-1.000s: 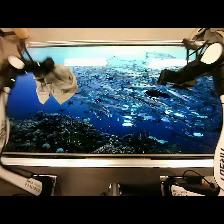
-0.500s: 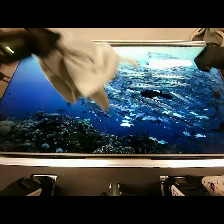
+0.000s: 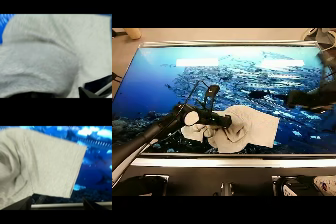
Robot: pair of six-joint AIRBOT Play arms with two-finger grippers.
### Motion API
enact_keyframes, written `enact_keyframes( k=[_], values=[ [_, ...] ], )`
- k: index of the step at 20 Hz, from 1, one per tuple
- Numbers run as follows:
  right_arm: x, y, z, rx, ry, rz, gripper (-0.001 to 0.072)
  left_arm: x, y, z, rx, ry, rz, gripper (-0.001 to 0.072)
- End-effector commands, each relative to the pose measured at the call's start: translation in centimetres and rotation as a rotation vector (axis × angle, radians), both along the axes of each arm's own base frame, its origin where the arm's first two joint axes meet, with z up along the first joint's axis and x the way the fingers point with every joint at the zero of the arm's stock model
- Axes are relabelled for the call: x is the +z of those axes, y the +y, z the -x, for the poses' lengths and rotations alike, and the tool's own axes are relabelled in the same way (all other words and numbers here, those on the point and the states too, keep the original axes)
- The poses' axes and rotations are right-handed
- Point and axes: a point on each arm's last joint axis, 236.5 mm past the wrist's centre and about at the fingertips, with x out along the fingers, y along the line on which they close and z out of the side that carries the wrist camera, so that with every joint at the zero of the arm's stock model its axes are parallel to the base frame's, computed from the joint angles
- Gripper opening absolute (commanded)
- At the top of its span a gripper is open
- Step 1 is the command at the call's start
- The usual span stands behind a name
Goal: Fold the shirts.
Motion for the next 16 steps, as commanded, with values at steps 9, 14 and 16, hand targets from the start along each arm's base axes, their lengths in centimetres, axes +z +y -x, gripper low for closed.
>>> enact_keyframes(
  k=[9, 14, 16],
  values=[
    [-15.9, -0.3, 4.2, 0.047, 0.453, 0.026, 0.0672, -3.8, 26.0, 3.4, 0.227, 0.300, -0.366, 0.0720],
    [-16.8, -0.3, 4.5, 0.046, 0.473, 0.022, 0.0683, -10.0, 24.2, 4.6, 0.354, 0.375, -0.208, 0.0720],
    [-17.4, -0.2, 4.8, 0.045, 0.482, 0.019, 0.0696, -10.8, 22.8, 3.6, 0.386, 0.386, -0.145, 0.0720]
  ],
)
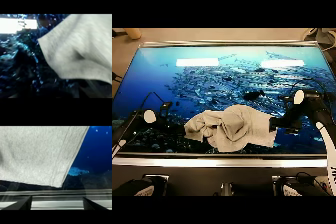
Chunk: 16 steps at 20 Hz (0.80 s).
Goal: Fold the shirts.
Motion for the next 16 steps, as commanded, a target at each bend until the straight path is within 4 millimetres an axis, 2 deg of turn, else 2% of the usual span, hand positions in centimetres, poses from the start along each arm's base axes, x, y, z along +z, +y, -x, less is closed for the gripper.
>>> enact_keyframes(
  k=[1, 3, 4, 6, 8, 9, 10, 14, 15, 16],
  values=[
    [-1.2, 0.1, 0.7, -0.003, 0.024, -0.002, 0.0699, -2.1, -2.0, -1.2, 0.115, -0.015, 0.104, 0.0720],
    [-2.3, 0.0, 1.6, -0.005, 0.044, -0.001, 0.0701, -2.4, -3.0, -2.2, 0.151, -0.039, 0.141, 0.0718],
    [-2.8, 0.1, 1.8, -0.008, 0.046, -0.003, 0.0701, -2.4, -3.5, -2.7, 0.164, -0.052, 0.156, 0.0693],
    [-3.8, 0.4, 1.7, -0.020, 0.027, -0.016, 0.0702, -2.3, -4.0, -3.5, 0.191, -0.076, 0.179, 0.0488],
    [-5.0, 1.0, 1.7, -0.038, 0.019, -0.037, 0.0708, -2.2, -3.9, -4.1, 0.227, -0.090, 0.183, 0.0416],
    [-5.6, 1.5, 1.8, -0.049, 0.030, -0.055, 0.0708, -2.2, -3.9, -4.1, 0.227, -0.091, 0.182, 0.0185],
    [-6.3, 1.8, 1.9, -0.058, 0.051, -0.069, 0.0708, -2.2, -3.9, -4.1, 0.217, -0.095, 0.182, 0.0030],
    [-8.6, 3.4, 2.3, -0.104, 0.130, -0.124, 0.0695, -0.9, -4.0, -4.4, 0.186, -0.138, 0.190, 0.0029],
    [-9.0, 4.0, 2.4, -0.120, 0.150, -0.144, 0.0661, -0.4, -3.9, -4.6, 0.182, -0.157, 0.192, 0.0029],
    [-9.4, 4.5, 2.4, -0.137, 0.160, -0.165, 0.0596, 0.2, -3.9, -4.7, 0.178, -0.177, 0.193, 0.0029]
  ],
)
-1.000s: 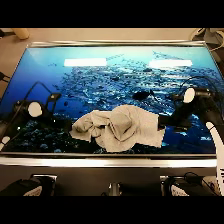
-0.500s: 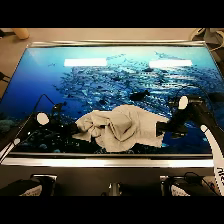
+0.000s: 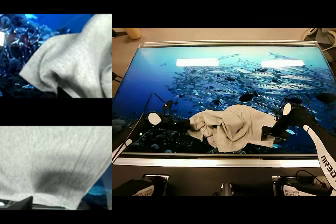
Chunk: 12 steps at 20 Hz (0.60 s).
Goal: Fold the shirts.
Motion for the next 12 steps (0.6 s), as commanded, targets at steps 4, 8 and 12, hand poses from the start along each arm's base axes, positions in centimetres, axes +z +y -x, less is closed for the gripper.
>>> enact_keyframes(
  k=[4, 8, 12],
  values=[
    [-0.2, 1.8, -2.7, -0.051, -0.063, -0.069, 0.0029, 5.4, 1.1, -2.4, -0.049, -0.193, -0.054, 0.0028],
    [14.5, -2.4, -13.1, 0.048, -0.611, 0.102, 0.0029, 23.3, 5.8, -8.6, -0.079, -0.651, -0.278, 0.0027],
    [45.4, -7.3, -13.9, -0.038, -1.449, 0.332, 0.0029, 53.3, 12.6, -4.6, 0.150, -1.300, -0.441, 0.0027]
  ],
)
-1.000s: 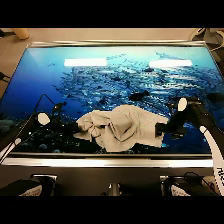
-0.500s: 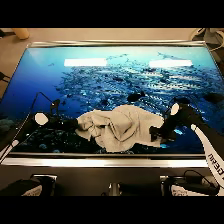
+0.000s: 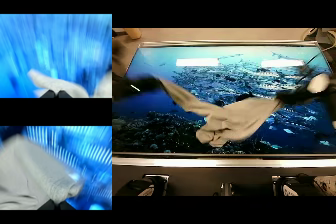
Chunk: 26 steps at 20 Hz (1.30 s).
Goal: Fold the shirts.
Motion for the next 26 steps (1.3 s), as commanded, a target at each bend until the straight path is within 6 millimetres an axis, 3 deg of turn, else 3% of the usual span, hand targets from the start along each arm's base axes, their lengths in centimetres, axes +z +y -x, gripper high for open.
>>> enact_keyframes(
  k=[1, 2, 3, 4, 5, 7, 10, 12, 14, 16, 18, 19, 20, 21, 23, 24, 25, 26],
  values=[
    [26.5, -4.1, 5.0, -0.101, -0.728, 0.138, 0.0029, 23.2, 6.8, 8.0, 0.184, -0.533, -0.094, 0.0027],
    [31.2, -4.1, 8.0, -0.107, -0.874, 0.131, 0.0029, 27.4, 7.7, 11.1, 0.217, -0.638, -0.072, 0.0027],
    [34.7, -4.1, 11.1, -0.112, -0.996, 0.124, 0.0029, 29.7, 8.1, 13.3, 0.233, -0.701, -0.055, 0.0028],
    [36.8, -4.1, 13.4, -0.115, -1.076, 0.121, 0.0029, 30.9, 8.2, 14.9, 0.238, -0.740, -0.047, 0.0028],
    [38.1, -4.1, 15.1, -0.118, -1.129, 0.119, 0.0029, 31.3, 8.3, 15.9, 0.239, -0.753, -0.045, 0.0028],
    [38.8, -4.2, 15.8, -0.125, -1.159, 0.108, 0.0029, 30.1, 8.9, 16.1, 0.262, -0.701, -0.069, 0.0028],
    [37.0, -4.5, 11.8, -0.159, -1.091, 0.071, 0.0029, 25.4, 9.8, 13.5, 0.288, -0.538, -0.113, 0.0028],
    [35.9, -4.1, 6.0, -0.169, -1.080, 0.022, 0.0029, 20.5, 9.4, 10.7, 0.270, -0.405, -0.122, 0.0028],
    [34.4, -3.2, -1.2, -0.166, -1.108, -0.045, 0.0029, 14.3, 8.4, 7.5, 0.236, -0.260, -0.098, 0.0028],
    [31.7, -2.3, -8.8, -0.182, -1.146, -0.170, 0.0029, 8.6, 6.5, 4.9, 0.176, -0.160, -0.048, 0.0028],
    [27.2, -1.3, -15.7, -0.228, -1.149, -0.389, 0.0030, 3.8, 4.8, 3.0, 0.134, -0.102, 0.022, 0.0028],
    [23.7, -1.0, -18.5, -0.287, -1.079, -0.526, 0.0030, 1.6, 4.3, 2.4, 0.125, -0.072, 0.047, 0.0028],
    [18.7, -0.2, -20.8, -0.366, -0.933, -0.646, 0.0030, -1.0, 3.8, 2.0, 0.117, -0.030, 0.072, 0.0028],
    [13.5, 0.6, -21.9, -0.431, -0.764, -0.684, 0.0030, -3.5, 3.5, 1.9, 0.114, 0.017, 0.086, 0.0028],
    [4.0, 2.9, -20.9, -0.451, -0.431, -0.583, 0.0061, -8.3, 3.2, 2.4, 0.114, 0.120, 0.093, 0.0028],
    [1.3, 3.6, -19.8, -0.396, -0.330, -0.483, 0.0212, -10.3, 3.2, 2.7, 0.116, 0.160, 0.089, 0.0028],
    [-0.7, 4.0, -18.1, -0.310, -0.234, -0.374, 0.0479, -11.8, 3.3, 3.0, 0.118, 0.189, 0.085, 0.0028],
    [-2.0, 4.6, -15.9, -0.198, -0.141, -0.288, 0.0578, -12.8, 3.3, 3.2, 0.116, 0.209, 0.079, 0.0028]
  ],
)
